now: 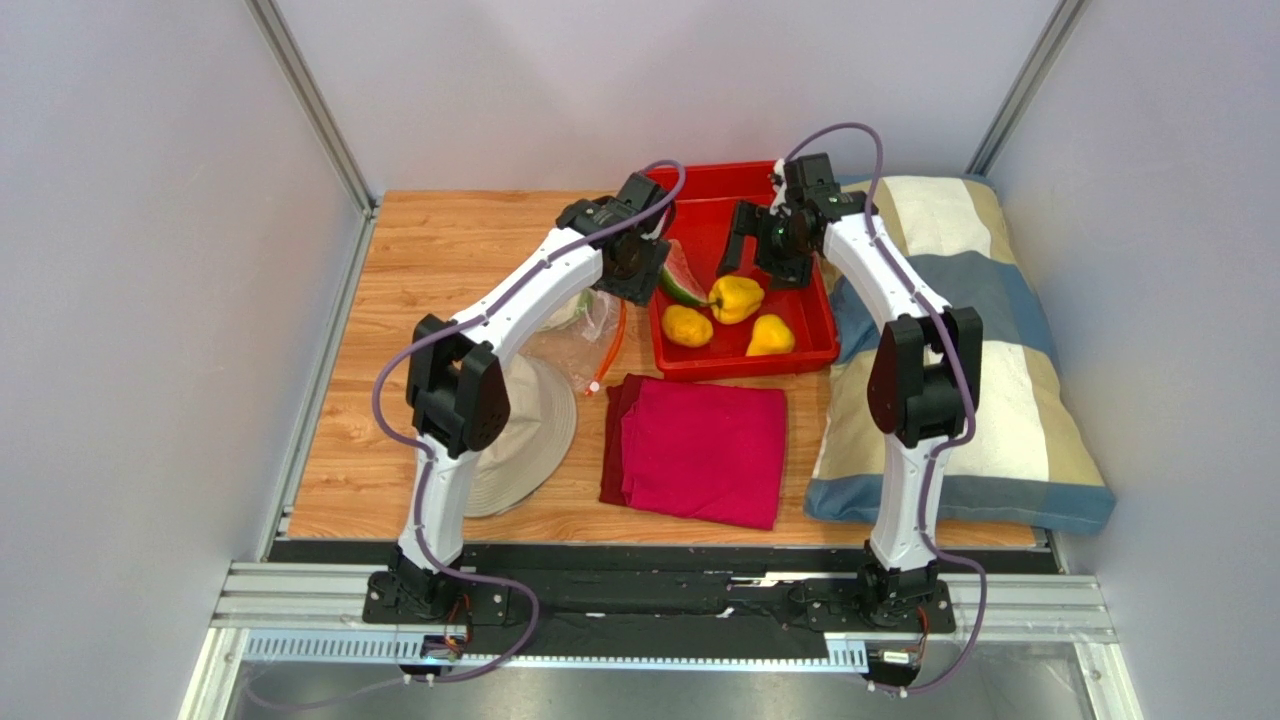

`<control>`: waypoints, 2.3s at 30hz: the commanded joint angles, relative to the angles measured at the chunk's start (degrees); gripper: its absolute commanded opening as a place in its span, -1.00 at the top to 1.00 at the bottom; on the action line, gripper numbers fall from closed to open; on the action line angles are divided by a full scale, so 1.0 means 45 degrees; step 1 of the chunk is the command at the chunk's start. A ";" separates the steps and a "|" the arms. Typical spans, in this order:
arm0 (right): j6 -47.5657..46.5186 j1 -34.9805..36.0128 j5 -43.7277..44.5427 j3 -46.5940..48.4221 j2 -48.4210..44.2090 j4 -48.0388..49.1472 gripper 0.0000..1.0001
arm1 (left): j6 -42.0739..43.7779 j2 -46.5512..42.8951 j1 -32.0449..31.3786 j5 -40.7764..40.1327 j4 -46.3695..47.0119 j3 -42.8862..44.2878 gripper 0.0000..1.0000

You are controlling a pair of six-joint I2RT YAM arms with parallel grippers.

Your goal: Open the zip-top bag and remove the fake food

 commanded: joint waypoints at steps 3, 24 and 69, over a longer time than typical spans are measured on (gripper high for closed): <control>0.1029 0.1245 -0.1376 -0.1831 -0.2185 0.2389 -1.00 | 0.0548 0.0583 0.0034 -0.1137 -0.0572 0.0718 -0.40; 0.5129 0.3784 -0.4247 -0.2556 0.0546 0.8347 -0.04 | 0.0276 -0.1660 0.1050 0.1692 -0.0709 0.0679 1.00; 0.4350 0.4235 -0.3915 -0.2733 -0.0588 0.6356 0.03 | -0.0350 -0.2129 0.2085 0.4720 0.0639 -0.0473 1.00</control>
